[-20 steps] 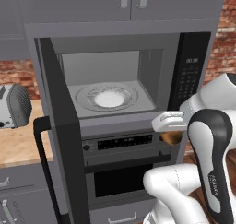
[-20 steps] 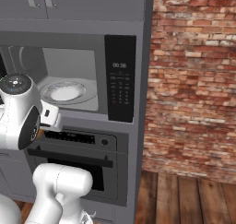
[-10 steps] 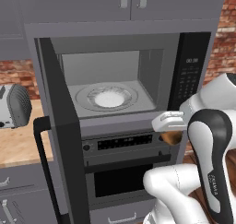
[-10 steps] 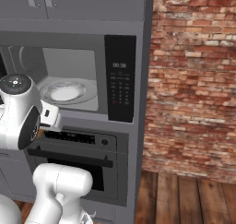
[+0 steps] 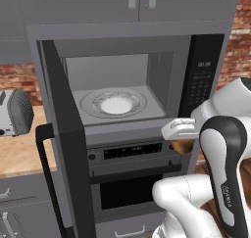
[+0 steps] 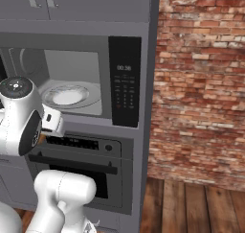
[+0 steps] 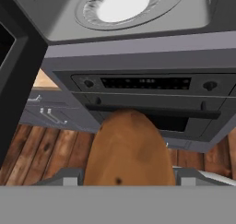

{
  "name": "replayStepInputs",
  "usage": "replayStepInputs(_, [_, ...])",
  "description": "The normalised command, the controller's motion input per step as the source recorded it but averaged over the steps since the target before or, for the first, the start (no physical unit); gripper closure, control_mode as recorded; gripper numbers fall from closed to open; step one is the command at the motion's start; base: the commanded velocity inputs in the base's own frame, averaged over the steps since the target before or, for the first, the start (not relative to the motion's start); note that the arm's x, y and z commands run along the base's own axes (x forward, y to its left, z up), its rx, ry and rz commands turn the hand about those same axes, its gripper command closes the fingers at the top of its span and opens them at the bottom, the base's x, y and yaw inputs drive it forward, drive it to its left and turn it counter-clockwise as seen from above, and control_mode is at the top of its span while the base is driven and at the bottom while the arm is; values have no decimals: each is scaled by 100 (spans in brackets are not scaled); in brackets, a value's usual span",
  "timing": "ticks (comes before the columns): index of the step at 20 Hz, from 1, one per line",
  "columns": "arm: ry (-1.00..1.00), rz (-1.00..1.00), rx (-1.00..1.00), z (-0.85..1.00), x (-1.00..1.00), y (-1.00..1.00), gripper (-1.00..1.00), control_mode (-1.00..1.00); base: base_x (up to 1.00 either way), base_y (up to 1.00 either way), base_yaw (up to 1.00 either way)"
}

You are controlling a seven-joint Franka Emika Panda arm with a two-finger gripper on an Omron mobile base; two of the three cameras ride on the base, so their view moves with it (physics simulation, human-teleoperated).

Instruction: Retrieve the reheated potato from the microwave, then place the potato, cheese, and condiment on the cutting board.

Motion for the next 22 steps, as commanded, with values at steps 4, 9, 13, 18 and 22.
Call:
replayStepInputs(4, [0,0,0,0,0,0,100,100,0,0,0])
replayStepInputs(9, [0,0,0,0,0,0,100,100,-1,0,0])
replayStepInputs(13, [0,0,0,0,0,0,100,100,-28,-2,0])
replayStepInputs(18, [0,0,0,0,0,0,100,100,-46,-9,0])
replayStepInputs(22, [0,0,0,0,0,0,100,100,-33,-12,0])
